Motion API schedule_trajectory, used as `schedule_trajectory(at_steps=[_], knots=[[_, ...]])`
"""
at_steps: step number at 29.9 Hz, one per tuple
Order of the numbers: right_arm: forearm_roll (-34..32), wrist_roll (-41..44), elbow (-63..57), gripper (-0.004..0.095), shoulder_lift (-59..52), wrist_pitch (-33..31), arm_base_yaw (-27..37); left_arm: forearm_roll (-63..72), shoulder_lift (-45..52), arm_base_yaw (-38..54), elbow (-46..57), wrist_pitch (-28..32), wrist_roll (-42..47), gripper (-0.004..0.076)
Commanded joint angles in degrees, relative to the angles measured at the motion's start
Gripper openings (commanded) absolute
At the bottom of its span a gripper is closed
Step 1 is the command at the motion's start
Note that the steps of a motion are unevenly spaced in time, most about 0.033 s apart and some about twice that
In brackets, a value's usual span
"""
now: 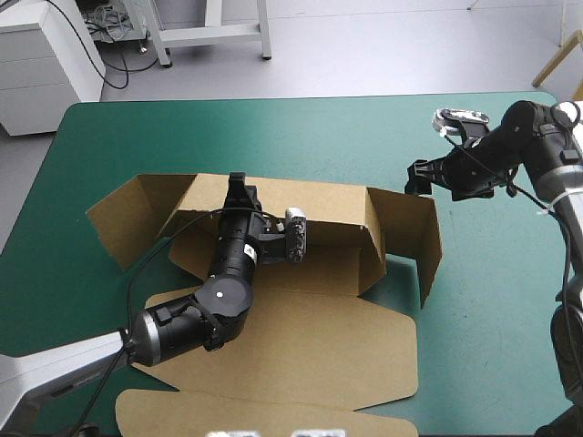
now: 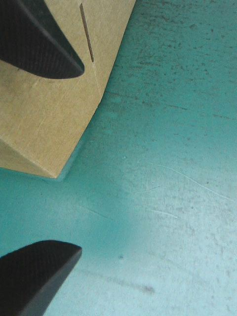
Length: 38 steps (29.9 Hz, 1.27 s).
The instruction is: Fold the box
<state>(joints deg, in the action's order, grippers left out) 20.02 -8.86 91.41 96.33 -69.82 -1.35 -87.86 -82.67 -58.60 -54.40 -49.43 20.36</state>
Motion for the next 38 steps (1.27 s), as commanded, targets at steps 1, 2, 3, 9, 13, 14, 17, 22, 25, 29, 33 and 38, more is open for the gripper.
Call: schedule_trajectory(at_steps=[1, 2, 3, 9, 13, 14, 17, 22, 25, 29, 33, 38], knots=[[1.5, -0.1, 1.2, 0.0824, -2.9, 0.9, 0.5, -4.3, 2.1, -0.2, -1.4, -2.7, 1.2, -0.001], [1.5, -0.2, 1.1, 0.0823, -3.0, 0.9, 0.5, -4.3, 2.1, -0.2, -1.4, -2.7, 1.2, -0.001], [1.5, -0.2, 0.9, 0.0823, -3.4, 0.9, 0.5, -4.3, 2.1, -0.2, -1.4, -2.9, 1.2, -0.001], [1.5, -1.7, -3.7, 0.0824, -5.7, 0.9, 0.5, -4.3, 2.1, -0.2, -1.4, -3.1, 1.2, -0.001], [1.6, -2.3, -6.7, 0.0823, -7.1, 0.9, 0.5, -4.3, 2.1, -0.2, -1.4, -3.3, 1.2, -0.001], [1.6, -2.5, -7.2, 0.0824, -7.5, 0.9, 0.5, -4.3, 2.1, -0.2, -1.4, -3.3, 1.2, -0.001], [2.7, -2.9, -9.1, 0.0824, -8.6, 0.9, 0.5, -4.3, 2.1, -0.2, -1.4, -3.3, 1.2, -0.001], [8.3, -6.2, -13.7, 0.0823, -11.3, 1.9, 0.5, -4.3, 2.1, -0.2, -1.4, -3.3, 1.2, -0.001], [10.6, -8.0, -18.1, 0.0823, -14.2, 5.6, 0.2, -4.3, 2.1, -0.2, -1.4, -3.6, 1.2, -0.001], [15.3, -13.6, -25.3, 0.0824, -19.9, 11.9, 0.2, -4.2, 2.1, -0.2, -1.4, -3.7, 1.2, -0.001], [21.8, -24.2, -32.6, 0.0823, -25.7, 16.8, 0.2, -4.3, 2.1, -0.2, -1.4, -3.7, 1.2, -0.001], [30.8, -39.5, -38.7, 0.0824, -28.1, 20.1, 0.1, -4.3, 2.1, -0.2, -1.4, -3.7, 1.2, -0.001]])
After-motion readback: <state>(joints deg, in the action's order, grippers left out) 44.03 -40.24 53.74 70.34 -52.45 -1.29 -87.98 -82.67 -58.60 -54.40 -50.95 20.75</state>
